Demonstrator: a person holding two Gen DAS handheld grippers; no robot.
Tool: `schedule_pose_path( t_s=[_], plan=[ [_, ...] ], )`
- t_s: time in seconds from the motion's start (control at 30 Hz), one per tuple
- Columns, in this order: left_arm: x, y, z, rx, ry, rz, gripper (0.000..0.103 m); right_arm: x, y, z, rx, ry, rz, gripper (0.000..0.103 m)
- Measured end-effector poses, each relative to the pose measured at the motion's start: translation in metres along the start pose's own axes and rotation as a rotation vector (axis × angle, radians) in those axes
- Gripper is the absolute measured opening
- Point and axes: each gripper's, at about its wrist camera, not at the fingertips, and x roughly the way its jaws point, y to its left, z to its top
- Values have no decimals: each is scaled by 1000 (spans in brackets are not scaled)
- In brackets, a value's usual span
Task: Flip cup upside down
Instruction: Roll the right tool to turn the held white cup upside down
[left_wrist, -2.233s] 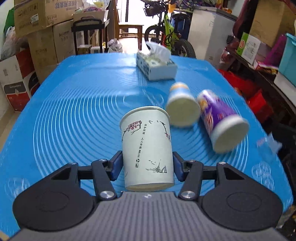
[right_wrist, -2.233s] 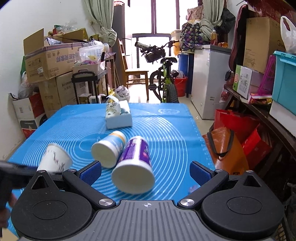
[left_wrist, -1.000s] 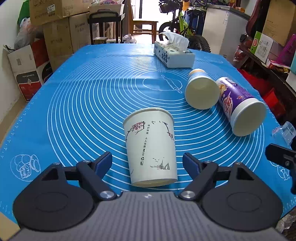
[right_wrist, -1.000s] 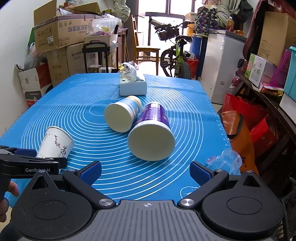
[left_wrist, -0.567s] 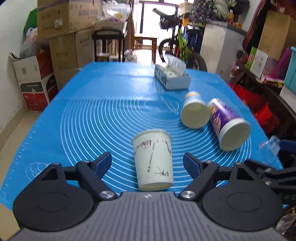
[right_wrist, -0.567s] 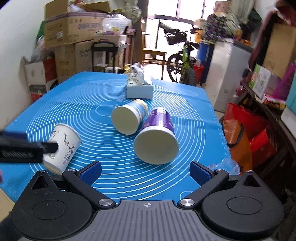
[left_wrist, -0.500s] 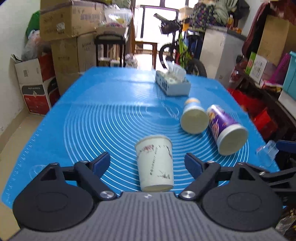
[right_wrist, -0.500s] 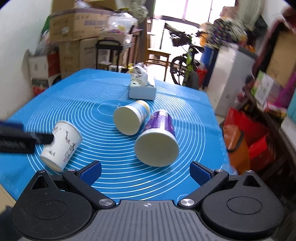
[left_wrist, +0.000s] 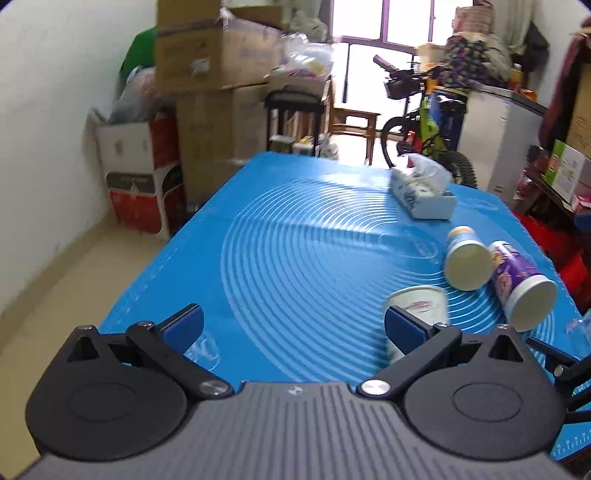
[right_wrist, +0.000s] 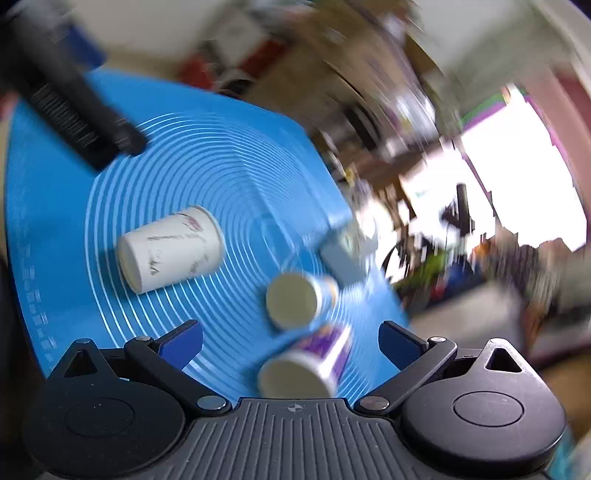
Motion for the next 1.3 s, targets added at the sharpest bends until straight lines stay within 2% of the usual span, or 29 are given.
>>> schedule_pose_path(
  t_s=[0.23,0.4,0.5,0.6,0.77,0.93,1.07,1.17,1.23,1.3],
  plan=[
    [-2,25,-9,-11,-42,103,103,17,48,26,-530,-49,-32,100],
    [4,44,-13,-65,-17,120,103,23,82,26,-969,-156,-103,100],
    [5,50,-14,-64,-15,117,103,33,97,19,-1217,-227,-155,101],
    [5,51,-16,-46,-19,115,103,45,108,13,-1380,-272,-161,101],
    [9,50,-19,-31,-12,117,103,57,121,-3,-1549,-360,-113,101],
    [14,52,-20,-38,5,100,103,77,131,-9,-1621,-336,-89,101],
    [15,51,-21,-27,0,112,103,91,135,-17,-1702,-299,-104,99],
    [16,51,-22,-29,6,109,103,96,136,-19,-1719,-279,-89,91],
    [15,50,-23,-29,7,98,103,98,139,-21,-1714,-285,-97,82],
    [14,48,-23,-21,2,95,103,102,143,-22,-1699,-299,-108,80]
  ],
)
